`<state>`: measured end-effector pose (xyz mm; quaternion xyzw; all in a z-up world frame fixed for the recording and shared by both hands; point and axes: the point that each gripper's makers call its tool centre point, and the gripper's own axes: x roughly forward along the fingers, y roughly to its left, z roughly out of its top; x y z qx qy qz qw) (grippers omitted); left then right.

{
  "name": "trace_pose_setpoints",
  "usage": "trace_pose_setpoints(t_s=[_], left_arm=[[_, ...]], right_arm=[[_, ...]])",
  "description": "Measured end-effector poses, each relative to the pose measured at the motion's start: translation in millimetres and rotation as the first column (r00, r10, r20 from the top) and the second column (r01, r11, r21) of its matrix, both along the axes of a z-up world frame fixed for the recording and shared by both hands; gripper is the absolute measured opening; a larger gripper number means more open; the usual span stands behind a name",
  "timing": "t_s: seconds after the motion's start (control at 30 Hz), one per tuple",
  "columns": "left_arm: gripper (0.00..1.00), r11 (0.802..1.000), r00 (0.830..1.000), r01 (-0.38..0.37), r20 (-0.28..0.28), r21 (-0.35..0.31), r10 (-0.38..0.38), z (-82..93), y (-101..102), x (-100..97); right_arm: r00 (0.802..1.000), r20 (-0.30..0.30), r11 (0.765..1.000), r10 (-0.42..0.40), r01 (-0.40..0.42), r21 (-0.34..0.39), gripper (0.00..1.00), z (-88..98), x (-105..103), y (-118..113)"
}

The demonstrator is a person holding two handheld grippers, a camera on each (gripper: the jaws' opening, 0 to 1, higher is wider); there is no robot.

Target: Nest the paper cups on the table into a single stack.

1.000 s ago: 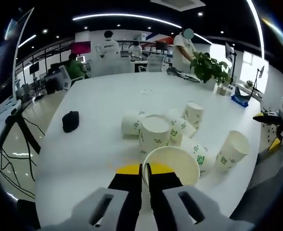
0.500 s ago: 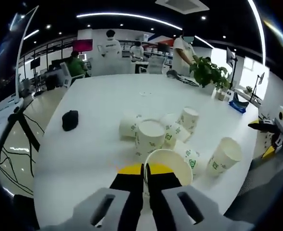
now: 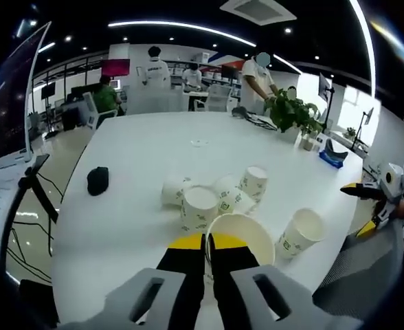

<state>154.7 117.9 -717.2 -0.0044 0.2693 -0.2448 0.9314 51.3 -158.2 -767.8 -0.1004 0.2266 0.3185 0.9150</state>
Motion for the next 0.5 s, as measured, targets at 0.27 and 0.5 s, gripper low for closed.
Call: trace_pose_setpoints(t_s=[0.27, 0.5], left_arm=[[0.00, 0.998, 0.998, 0.064, 0.006, -0.010, -0.064, 22.9, -19, -6.5], [0.00, 0.993, 0.993, 0.114, 0.004, -0.042, -0.114, 37.1, -44, -12.0]], right_arm=[[1.000, -0.001, 1.000, 0.007, -0.007, 0.002, 0.92, 0.6, -1, 2], [1.000, -0.002, 1.000, 0.010, -0.010, 0.004, 0.93, 0.5, -1, 3]])
